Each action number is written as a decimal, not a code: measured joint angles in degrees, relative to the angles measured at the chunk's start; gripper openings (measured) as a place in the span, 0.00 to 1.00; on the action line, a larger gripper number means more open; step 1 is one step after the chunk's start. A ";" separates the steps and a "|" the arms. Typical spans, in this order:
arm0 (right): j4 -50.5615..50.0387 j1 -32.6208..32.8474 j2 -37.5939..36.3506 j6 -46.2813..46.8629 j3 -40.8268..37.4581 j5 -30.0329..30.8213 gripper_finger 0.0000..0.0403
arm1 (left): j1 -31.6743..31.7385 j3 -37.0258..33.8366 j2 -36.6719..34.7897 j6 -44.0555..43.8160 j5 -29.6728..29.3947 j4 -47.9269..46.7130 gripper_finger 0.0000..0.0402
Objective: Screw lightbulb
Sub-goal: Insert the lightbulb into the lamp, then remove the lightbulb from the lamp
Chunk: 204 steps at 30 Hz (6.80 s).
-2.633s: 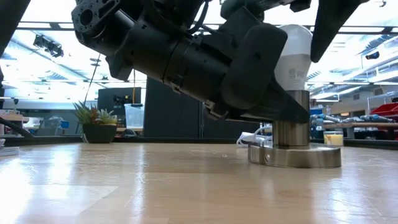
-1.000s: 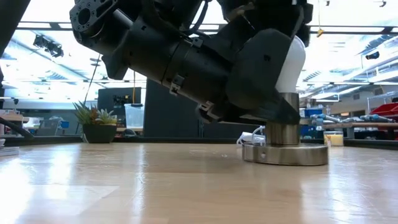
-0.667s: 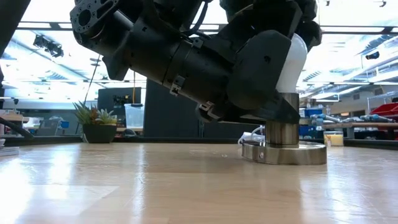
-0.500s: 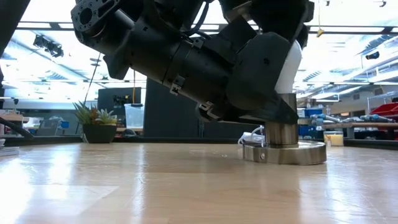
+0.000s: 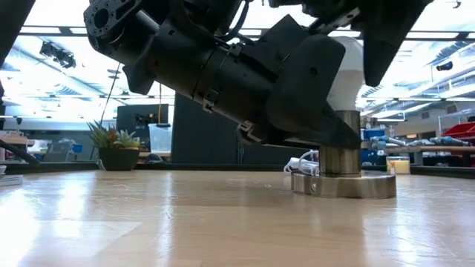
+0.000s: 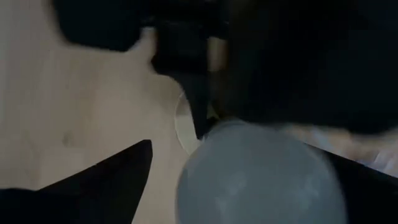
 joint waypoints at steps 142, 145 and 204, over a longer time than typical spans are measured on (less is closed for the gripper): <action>58.43 27.54 -23.52 52.30 -56.59 49.95 0.82 | 0.28 -0.37 -0.53 0.94 2.99 -1.75 0.61; 59.47 27.50 -23.52 52.20 -56.71 49.96 0.81 | 0.28 -0.37 -1.63 0.71 2.99 -3.21 0.61; 97.58 19.46 -23.37 29.26 -71.02 47.93 0.77 | 2.65 -0.44 -0.92 6.08 6.72 1.10 0.61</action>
